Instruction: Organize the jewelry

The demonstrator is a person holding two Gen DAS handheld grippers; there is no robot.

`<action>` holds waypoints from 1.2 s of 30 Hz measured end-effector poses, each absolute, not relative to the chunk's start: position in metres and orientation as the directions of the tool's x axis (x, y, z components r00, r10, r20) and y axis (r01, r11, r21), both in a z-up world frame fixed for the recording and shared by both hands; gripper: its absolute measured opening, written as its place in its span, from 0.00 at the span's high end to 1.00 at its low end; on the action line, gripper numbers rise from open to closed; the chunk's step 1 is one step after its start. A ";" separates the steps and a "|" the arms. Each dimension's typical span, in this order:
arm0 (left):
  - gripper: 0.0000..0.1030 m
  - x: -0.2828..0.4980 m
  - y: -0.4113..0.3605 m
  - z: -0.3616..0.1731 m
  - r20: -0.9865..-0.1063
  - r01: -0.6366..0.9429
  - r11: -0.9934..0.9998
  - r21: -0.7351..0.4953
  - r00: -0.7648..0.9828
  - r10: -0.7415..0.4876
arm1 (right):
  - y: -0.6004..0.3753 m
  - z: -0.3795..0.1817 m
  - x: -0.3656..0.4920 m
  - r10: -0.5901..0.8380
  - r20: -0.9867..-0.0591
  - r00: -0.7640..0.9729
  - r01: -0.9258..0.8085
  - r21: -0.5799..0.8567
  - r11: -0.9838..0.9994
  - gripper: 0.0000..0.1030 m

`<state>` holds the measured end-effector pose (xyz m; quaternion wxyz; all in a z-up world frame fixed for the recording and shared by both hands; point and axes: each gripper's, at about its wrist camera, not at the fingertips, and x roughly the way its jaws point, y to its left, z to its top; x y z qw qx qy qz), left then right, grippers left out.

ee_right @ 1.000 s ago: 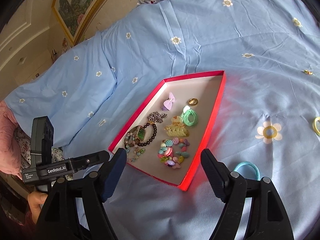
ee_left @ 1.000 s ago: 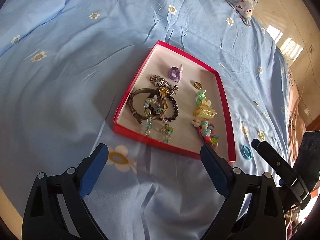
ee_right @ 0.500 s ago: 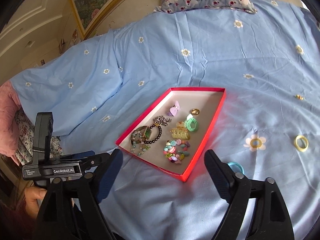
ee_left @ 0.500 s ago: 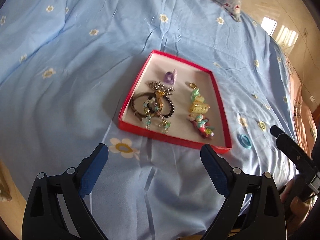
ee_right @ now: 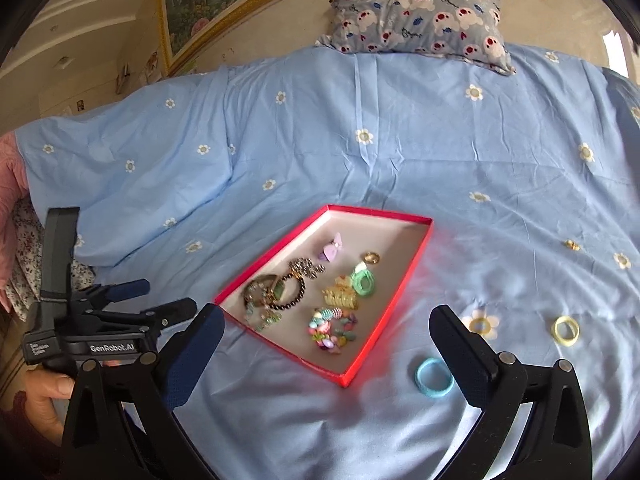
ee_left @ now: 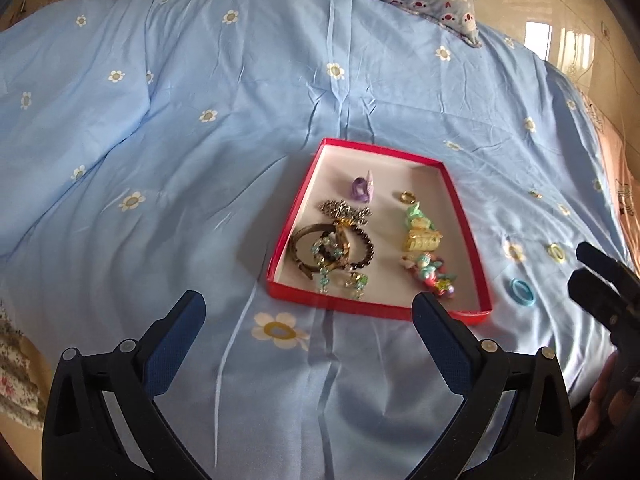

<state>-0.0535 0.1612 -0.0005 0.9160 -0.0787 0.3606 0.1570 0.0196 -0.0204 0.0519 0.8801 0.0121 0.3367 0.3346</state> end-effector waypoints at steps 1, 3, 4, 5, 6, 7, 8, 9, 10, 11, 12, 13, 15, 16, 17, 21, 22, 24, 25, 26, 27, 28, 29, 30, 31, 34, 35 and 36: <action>0.00 -0.053 0.162 -0.003 -0.689 -0.344 0.938 -0.030 0.687 0.230 | -0.020 0.045 0.019 0.589 -0.593 0.549 -0.573 0.247 0.782 0.00; 0.00 -0.056 0.160 -0.008 -0.690 -0.343 0.939 -0.021 0.685 0.235 | -0.019 0.032 0.016 0.570 -0.609 0.552 -0.552 0.245 0.797 0.00; 0.00 -0.057 0.159 -0.010 -0.687 -0.345 0.939 -0.008 0.684 0.246 | -0.019 0.028 0.015 0.568 -0.614 0.548 -0.551 0.246 0.797 0.00; 0.00 -0.058 0.157 -0.011 -0.684 -0.347 0.938 0.006 0.683 0.257 | -0.019 0.023 0.014 0.565 -0.619 0.545 -0.552 0.242 0.798 0.00; 0.00 -0.059 0.156 -0.012 -0.681 -0.349 0.937 0.021 0.681 0.269 | -0.018 0.020 0.012 0.556 -0.625 0.548 -0.551 0.231 0.802 0.00; 0.00 -0.060 0.155 -0.013 -0.678 -0.351 0.936 0.033 0.680 0.279 | -0.018 0.018 0.011 0.549 -0.629 0.551 -0.551 0.219 0.805 0.00; 0.00 -0.061 0.154 -0.014 -0.674 -0.352 0.935 0.042 0.681 0.286 | -0.017 0.017 0.010 0.543 -0.628 0.557 -0.553 0.207 0.807 0.00; 0.00 -0.062 0.153 -0.014 -0.671 -0.353 0.934 0.046 0.682 0.291 | -0.017 0.016 0.008 0.541 -0.625 0.562 -0.556 0.199 0.807 0.00; 0.00 -0.064 0.153 -0.014 -0.665 -0.355 0.933 0.048 0.686 0.296 | -0.017 0.016 0.007 0.538 -0.623 0.567 -0.557 0.192 0.808 0.00; 0.00 -0.066 0.152 -0.014 -0.660 -0.355 0.933 0.051 0.690 0.299 | -0.017 0.016 0.005 0.535 -0.620 0.574 -0.557 0.184 0.810 0.00; 0.00 -0.067 0.150 -0.014 -0.656 -0.354 0.934 0.056 0.692 0.301 | -0.017 0.016 0.004 0.535 -0.616 0.579 -0.560 0.177 0.810 0.00; 0.00 -0.067 0.149 -0.014 -0.653 -0.352 0.934 0.062 0.693 0.305 | -0.017 0.016 0.003 0.534 -0.613 0.582 -0.562 0.171 0.809 0.00; 0.00 -0.068 0.147 -0.014 -0.651 -0.350 0.934 0.071 0.693 0.310 | -0.016 0.015 0.001 0.530 -0.615 0.584 -0.566 0.160 0.809 0.00; 0.00 -0.068 0.147 -0.014 -0.649 -0.349 0.934 0.072 0.695 0.310 | -0.015 0.014 0.000 0.528 -0.616 0.584 -0.567 0.156 0.809 0.00; 0.00 -0.069 0.146 -0.013 -0.649 -0.349 0.934 0.071 0.695 0.309 | -0.015 0.014 0.000 0.527 -0.617 0.584 -0.568 0.154 0.809 0.00; 0.00 -0.069 0.146 -0.013 -0.649 -0.350 0.934 0.072 0.694 0.310 | -0.015 0.011 -0.001 0.524 -0.623 0.581 -0.566 0.153 0.810 0.00; 0.00 -0.069 0.146 -0.013 -0.649 -0.351 0.933 0.071 0.695 0.311 | -0.015 0.011 0.000 0.523 -0.624 0.581 -0.565 0.155 0.811 0.00; 0.00 -0.068 0.146 -0.014 -0.649 -0.352 0.933 0.075 0.693 0.314 | -0.016 0.011 0.000 0.524 -0.623 0.580 -0.564 0.157 0.811 0.00; 0.00 -0.068 0.146 -0.014 -0.650 -0.353 0.933 0.076 0.692 0.314 | -0.016 0.011 0.000 0.523 -0.624 0.580 -0.564 0.155 0.811 0.00; 0.00 -0.069 0.145 -0.014 -0.649 -0.352 0.933 0.078 0.692 0.315 | -0.016 0.010 0.001 0.523 -0.625 0.580 -0.565 0.155 0.811 0.00; 0.00 -0.069 0.145 -0.014 -0.648 -0.352 0.933 0.078 0.693 0.316 | -0.016 0.010 0.001 0.523 -0.625 0.579 -0.565 0.155 0.811 0.00; 0.00 -0.069 0.145 -0.014 -0.648 -0.353 0.932 0.079 0.693 0.317 | -0.016 0.009 0.001 0.523 -0.626 0.579 -0.565 0.155 0.810 0.00; 0.00 -0.069 0.145 -0.014 -0.647 -0.353 0.932 0.078 0.693 0.317 | -0.016 0.010 0.001 0.522 -0.626 0.579 -0.565 0.155 0.811 0.00; 0.00 -0.069 0.145 -0.014 -0.647 -0.353 0.932 0.077 0.694 0.316 | -0.016 0.009 0.001 0.522 -0.626 0.579 -0.564 0.154 0.811 0.00; 0.00 -0.069 0.145 -0.014 -0.647 -0.353 0.932 0.078 0.694 0.317 | -0.016 0.009 0.001 0.524 -0.625 0.579 -0.566 0.155 0.810 0.00; 0.00 -0.068 0.145 -0.015 -0.649 -0.351 0.933 0.076 0.693 0.314 | -0.016 0.009 0.001 0.523 -0.625 0.579 -0.565 0.155 0.811 0.00; 0.00 -0.069 0.145 -0.015 -0.649 -0.353 0.933 0.075 0.693 0.314 | -0.016 0.009 0.001 0.523 -0.626 0.578 -0.565 0.155 0.810 0.00; 0.00 -0.068 0.145 -0.015 -0.649 -0.352 0.933 0.075 0.693 0.314 | -0.016 0.009 0.002 0.523 -0.627 0.578 -0.564 0.156 0.811 0.00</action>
